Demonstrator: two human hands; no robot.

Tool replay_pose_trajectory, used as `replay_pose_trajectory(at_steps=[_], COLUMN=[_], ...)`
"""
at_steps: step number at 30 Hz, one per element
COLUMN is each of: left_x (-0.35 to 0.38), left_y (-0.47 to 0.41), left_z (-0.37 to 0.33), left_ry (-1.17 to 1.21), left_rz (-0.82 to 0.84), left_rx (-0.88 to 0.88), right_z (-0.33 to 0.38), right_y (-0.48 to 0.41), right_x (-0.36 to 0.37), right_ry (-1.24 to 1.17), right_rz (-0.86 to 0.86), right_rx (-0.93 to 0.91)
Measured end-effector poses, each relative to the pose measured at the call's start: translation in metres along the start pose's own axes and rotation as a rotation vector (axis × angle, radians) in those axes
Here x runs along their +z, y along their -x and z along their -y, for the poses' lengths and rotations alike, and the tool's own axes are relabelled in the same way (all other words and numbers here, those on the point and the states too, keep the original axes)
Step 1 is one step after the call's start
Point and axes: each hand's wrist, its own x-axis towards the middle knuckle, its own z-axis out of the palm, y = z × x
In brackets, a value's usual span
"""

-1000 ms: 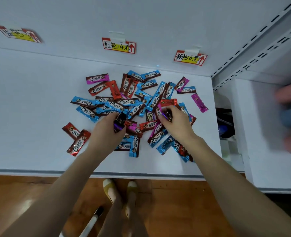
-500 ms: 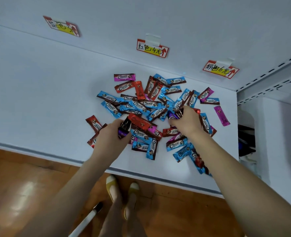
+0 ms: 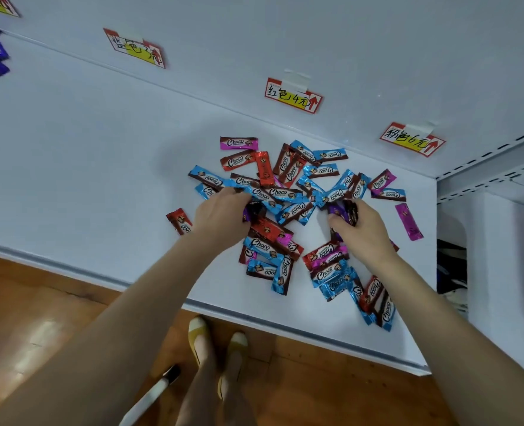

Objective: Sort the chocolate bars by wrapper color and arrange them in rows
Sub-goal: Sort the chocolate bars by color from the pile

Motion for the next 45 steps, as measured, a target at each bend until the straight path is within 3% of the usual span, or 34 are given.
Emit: replay_pose_trajectory(at_steps=[6, 11, 20, 25, 37, 45], left_x=[-0.003, -0.012, -0.052, -0.084, -0.155, -0.178], left_y=[0.01, 0.03, 0.076, 0.091, 0.101, 0.084], left_z=[0.014, 0.03, 0.075, 0.12, 0.285, 0.339], left_ry=[-0.087, 0.026, 0.227, 0.256, 0.239, 0.236], left_rz=[0.028, -0.052, -0.244, -0.303, -0.424, -0.482], left_rx=[0.004, -0.107, -0.295, -0.355, -0.469, -0.518], right_z=[-0.004, 0.012, 0.087, 0.149, 0.288, 0.351], right_y=[0.0, -0.004, -0.009, -0.011, -0.033, -0.051], right_x=[0.001, 0.01, 0.041, 0.087, 0.245, 0.315], right_ry=[0.009, -0.002, 0.19, 0.222, 0.149, 0.169], right_rz=[0.019, 0.042, 0.1, 0.167, 0.305, 0.402], right_rx=[0.003, -0.019, -0.277, -0.39, -0.452, -0.535])
